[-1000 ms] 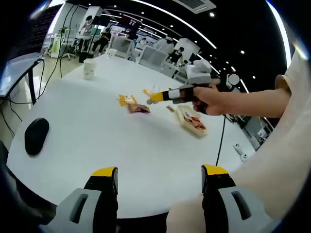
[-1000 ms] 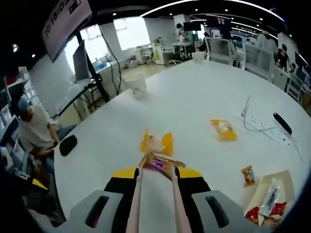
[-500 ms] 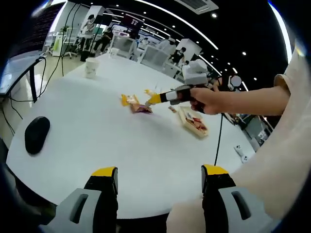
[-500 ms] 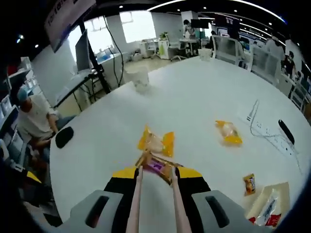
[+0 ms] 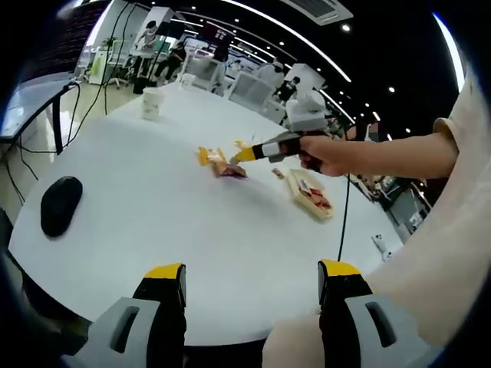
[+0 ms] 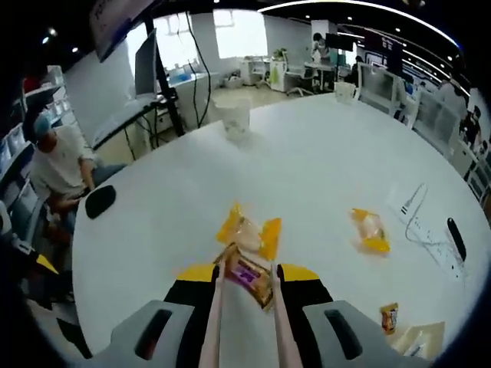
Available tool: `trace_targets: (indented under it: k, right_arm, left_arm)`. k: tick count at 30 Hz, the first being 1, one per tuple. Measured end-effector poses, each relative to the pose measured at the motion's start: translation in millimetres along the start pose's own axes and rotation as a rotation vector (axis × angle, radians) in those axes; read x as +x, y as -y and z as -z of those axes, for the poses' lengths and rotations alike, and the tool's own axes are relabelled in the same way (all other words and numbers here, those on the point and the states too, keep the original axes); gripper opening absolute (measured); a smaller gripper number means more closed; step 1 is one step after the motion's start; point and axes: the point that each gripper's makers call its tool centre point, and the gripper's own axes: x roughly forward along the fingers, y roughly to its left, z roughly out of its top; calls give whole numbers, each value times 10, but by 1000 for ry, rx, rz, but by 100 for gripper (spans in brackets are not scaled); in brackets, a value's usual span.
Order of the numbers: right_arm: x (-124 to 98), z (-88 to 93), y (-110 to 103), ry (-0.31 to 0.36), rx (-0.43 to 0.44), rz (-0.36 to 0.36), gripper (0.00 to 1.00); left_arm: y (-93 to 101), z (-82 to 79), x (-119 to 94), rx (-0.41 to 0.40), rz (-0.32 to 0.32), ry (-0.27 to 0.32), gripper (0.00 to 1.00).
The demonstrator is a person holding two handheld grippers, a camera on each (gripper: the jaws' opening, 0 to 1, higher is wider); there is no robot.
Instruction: Place the target food into the container with the food tongs after gripping and lifting it, then release it inside without dropping or visibly crushing the food.
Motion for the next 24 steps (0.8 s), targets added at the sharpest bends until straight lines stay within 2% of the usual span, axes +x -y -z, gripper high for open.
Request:
trace_targets:
  k: [3,8,17,24]
  right_arm:
    - [33,-1,-16,-15,-39,-7,30]
    - [101,88,-47,-81,-270,-20,30]
    - [101,136,-106,-102,-390,-32,30]
    - [105,158,-96,-123,-403,-51,30]
  left_arm:
    - [-6,-6,8,-3,0,1,69]
    - [-30,-34,9,-17,-7,11,70]
    - [8,-10,47,-27,-7,6,70]
    - [39,-35,65,-28,-9,13,70]
